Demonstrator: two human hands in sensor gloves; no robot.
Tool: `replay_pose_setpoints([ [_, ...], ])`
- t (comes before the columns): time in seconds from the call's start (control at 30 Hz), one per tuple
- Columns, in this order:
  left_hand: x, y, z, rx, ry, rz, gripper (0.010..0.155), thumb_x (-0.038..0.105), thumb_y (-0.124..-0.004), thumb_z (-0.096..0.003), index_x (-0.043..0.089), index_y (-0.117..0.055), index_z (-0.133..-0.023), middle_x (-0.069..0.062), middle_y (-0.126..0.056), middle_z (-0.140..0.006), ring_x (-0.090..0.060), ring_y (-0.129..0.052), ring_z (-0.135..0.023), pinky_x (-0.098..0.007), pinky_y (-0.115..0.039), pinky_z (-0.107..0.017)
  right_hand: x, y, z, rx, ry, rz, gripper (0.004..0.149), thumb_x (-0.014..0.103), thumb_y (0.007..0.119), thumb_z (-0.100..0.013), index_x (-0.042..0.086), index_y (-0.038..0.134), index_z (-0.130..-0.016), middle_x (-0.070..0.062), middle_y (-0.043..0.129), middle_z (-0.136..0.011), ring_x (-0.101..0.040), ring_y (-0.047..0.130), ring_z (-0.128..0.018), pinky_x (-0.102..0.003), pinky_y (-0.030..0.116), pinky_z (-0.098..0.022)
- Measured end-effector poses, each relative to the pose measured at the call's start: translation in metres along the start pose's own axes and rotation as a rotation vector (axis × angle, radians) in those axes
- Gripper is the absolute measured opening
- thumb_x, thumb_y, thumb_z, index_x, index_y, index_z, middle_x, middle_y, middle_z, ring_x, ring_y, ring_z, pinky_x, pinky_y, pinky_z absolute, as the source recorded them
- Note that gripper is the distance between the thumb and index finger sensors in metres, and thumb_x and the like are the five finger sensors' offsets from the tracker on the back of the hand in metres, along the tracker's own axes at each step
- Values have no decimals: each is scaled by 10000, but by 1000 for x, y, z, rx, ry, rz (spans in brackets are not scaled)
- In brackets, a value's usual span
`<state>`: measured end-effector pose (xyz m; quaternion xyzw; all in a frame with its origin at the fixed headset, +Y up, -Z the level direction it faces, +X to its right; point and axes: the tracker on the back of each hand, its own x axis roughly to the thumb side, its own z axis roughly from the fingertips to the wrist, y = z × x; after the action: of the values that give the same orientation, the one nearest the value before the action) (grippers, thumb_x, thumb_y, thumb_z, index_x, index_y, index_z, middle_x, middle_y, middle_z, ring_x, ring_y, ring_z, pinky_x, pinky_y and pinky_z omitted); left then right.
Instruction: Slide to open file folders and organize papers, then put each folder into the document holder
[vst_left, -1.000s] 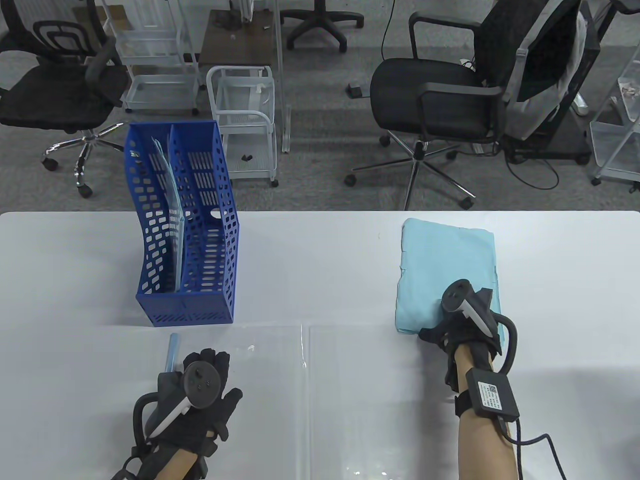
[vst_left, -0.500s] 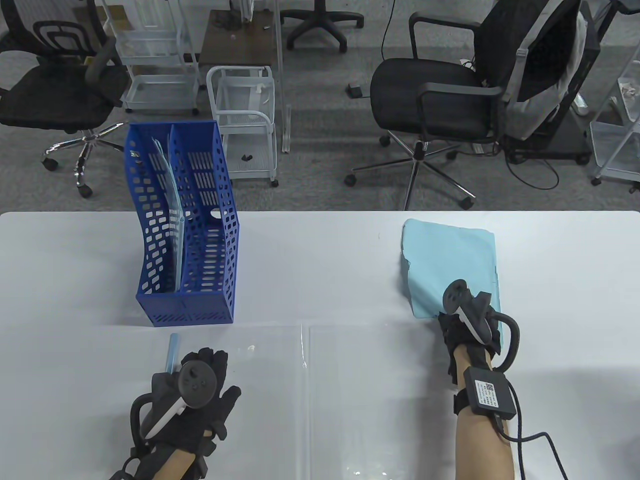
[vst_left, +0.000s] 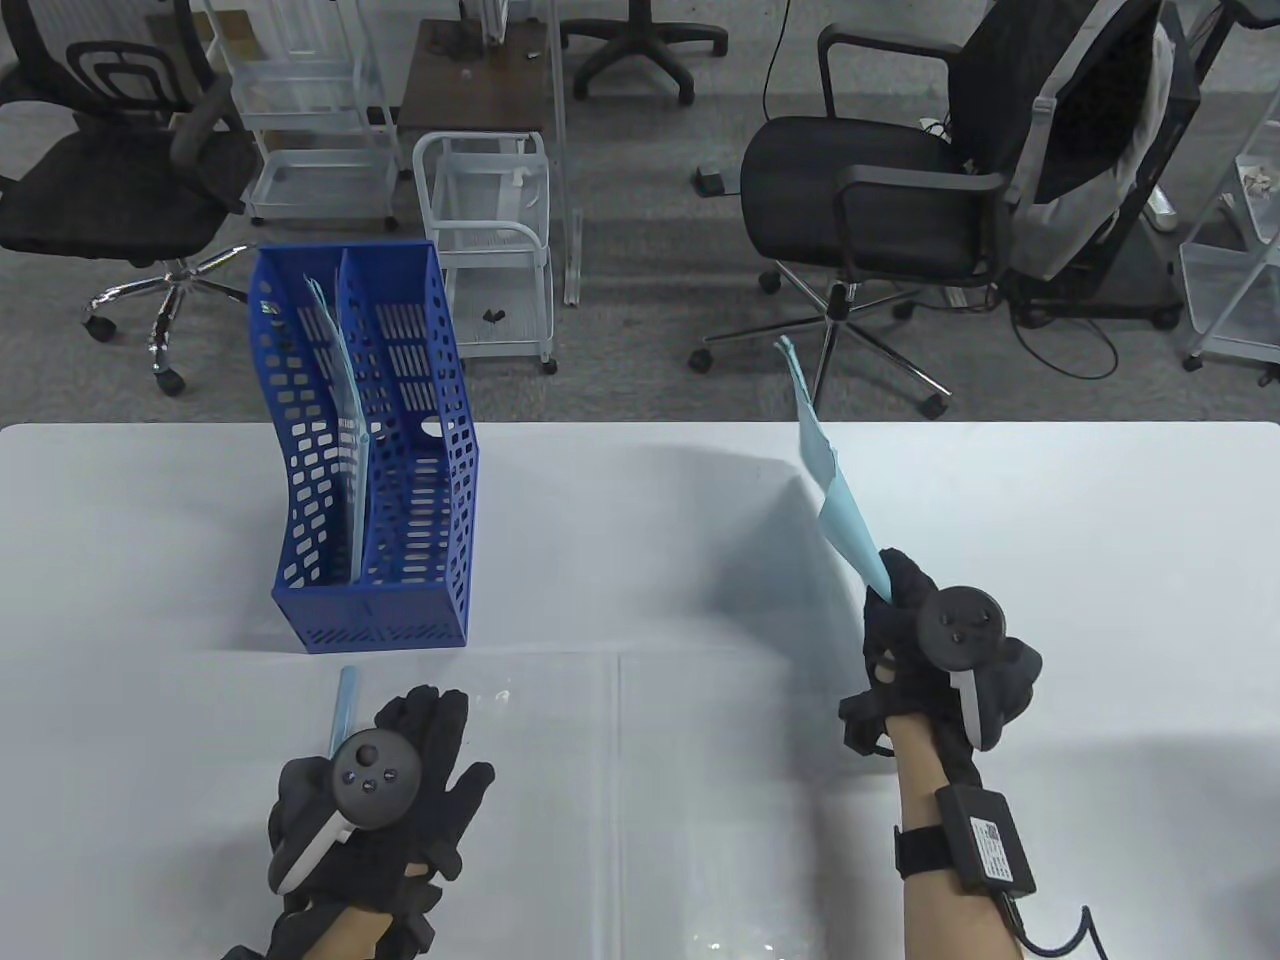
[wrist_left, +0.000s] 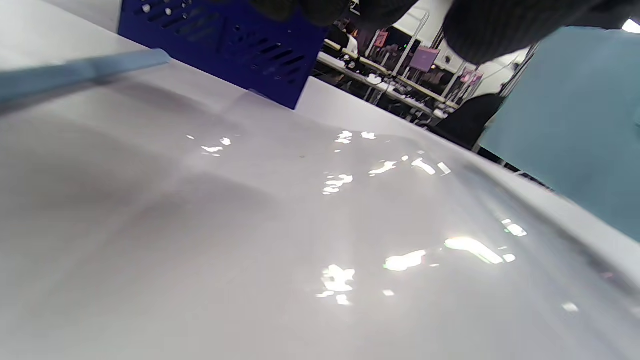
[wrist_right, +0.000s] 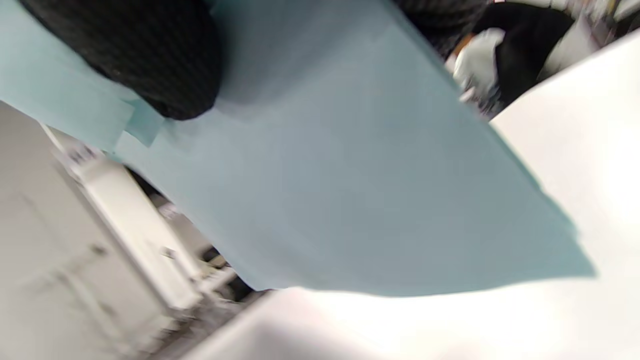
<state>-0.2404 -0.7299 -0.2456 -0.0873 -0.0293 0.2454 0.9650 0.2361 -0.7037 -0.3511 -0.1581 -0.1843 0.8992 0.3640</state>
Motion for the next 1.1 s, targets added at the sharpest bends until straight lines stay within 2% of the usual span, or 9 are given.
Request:
replay_pose_setpoints([
  [0.17, -3, -4, -2, -52, -63, 225, 780, 600, -762, -470, 361, -454, -1146, 32, -472, -1240, -286, -485, -1182, -555, -456, -831, 30, -6, 47, 162, -187, -342, 447, 427, 844, -398, 366, 807, -839, 96, 967, -837, -116, 1060, -708, -402, 845, -657],
  [0.3, -6, -15, -7, -127, -161, 560, 802, 581, -785, -468, 335, -430, -1143, 14, -453, -1237, -298, -466, -1180, -554, -459, -830, 57, -8, 86, 261, -329, -437, 445, 413, 853, -388, 358, 825, -828, 84, 977, -827, -131, 1067, -693, -413, 847, -646],
  [0.43, -8, -30, -14, -295, -230, 932, 857, 565, -822, -464, 323, -360, -1144, 6, -399, -1241, -302, -424, -1186, -554, -437, -836, 77, 1, 123, 381, -436, -549, 444, 411, 856, -384, 363, 829, -824, 88, 979, -828, -133, 1066, -698, -419, 842, -648],
  [0.57, -9, -45, -21, -418, -292, 1237, 912, 543, -891, -442, 361, -339, -1146, 58, -389, -1252, -272, -385, -1208, -583, -393, -842, 84, 27, 140, 577, -397, -726, 446, 410, 855, -387, 362, 827, -829, 88, 972, -839, -140, 1057, -715, -427, 832, -654],
  [0.67, -9, -49, -26, -415, -414, 1433, 704, 448, -911, -457, 412, -607, -1090, 113, -695, -1169, -219, -677, -1157, -624, -531, -804, 81, 52, 148, 748, -326, -826, 447, 402, 857, -392, 351, 827, -836, 70, 961, -855, -166, 1040, -737, -455, 811, -659],
  [0.77, -12, -43, -26, -355, -458, 1465, 421, 398, -864, -501, 380, -853, -922, 78, -954, -932, -205, -982, -894, -536, -701, -737, 77, 69, 151, 866, -281, -835, 458, 404, 864, -394, 347, 819, -846, 65, 943, -880, -224, 1005, -769, -507, 770, -664],
  [0.87, -21, -32, -21, -104, -351, 1388, 413, 398, -873, -471, 360, -896, -882, 46, -1012, -824, -195, -1077, -711, -471, -803, -643, 76, 72, 150, 1039, -344, -778, 760, 497, 894, -362, 320, 556, -1020, 13, 694, -1088, -347, 832, -929, -593, 661, -704],
  [0.97, -32, -19, -21, -51, -335, 1323, 415, 388, -877, -469, 343, -905, -880, 22, -1021, -789, -198, -1097, -643, -455, -828, -606, 69, 61, 142, 1131, -366, -852, 971, 598, 887, -339, 270, 343, -1073, -31, 502, -1172, -411, 669, -1027, -639, 569, -741],
  [1.1, -38, -5, -19, -22, -337, 1217, 411, 381, -883, -467, 333, -918, -874, 7, -1031, -764, -206, -1110, -592, -444, -850, -570, 51, 40, 123, 1130, -328, -977, 1023, 629, 886, -336, 245, 305, -1085, -69, 470, -1186, -456, 653, -1028, -658, 573, -738],
])
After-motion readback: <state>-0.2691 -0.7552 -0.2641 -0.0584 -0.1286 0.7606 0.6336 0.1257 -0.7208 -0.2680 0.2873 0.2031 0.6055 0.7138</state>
